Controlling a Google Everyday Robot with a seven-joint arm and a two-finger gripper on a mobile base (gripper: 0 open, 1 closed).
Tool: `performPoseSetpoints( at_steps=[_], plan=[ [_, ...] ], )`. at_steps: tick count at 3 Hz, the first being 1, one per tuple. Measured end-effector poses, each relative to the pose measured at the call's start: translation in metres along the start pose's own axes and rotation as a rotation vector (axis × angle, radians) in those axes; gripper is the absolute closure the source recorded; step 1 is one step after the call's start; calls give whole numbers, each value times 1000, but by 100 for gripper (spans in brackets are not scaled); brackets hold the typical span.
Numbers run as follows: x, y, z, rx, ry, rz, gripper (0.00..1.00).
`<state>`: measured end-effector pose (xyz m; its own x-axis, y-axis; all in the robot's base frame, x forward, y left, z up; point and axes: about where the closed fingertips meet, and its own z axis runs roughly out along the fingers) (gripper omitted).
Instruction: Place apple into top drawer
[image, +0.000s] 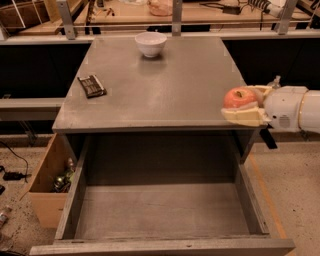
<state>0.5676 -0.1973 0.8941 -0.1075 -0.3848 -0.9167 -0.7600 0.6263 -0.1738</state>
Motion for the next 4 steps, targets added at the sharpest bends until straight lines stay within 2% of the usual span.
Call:
performPoseSetpoints(
  at_steps=[1, 2, 3, 4],
  plan=[
    [17, 33, -27, -55, 42, -14, 100],
    [62, 71, -27, -183, 91, -38, 100],
    [100, 94, -10, -290, 91, -14, 100],
    [100, 94, -10, -291, 91, -14, 100]
  ],
)
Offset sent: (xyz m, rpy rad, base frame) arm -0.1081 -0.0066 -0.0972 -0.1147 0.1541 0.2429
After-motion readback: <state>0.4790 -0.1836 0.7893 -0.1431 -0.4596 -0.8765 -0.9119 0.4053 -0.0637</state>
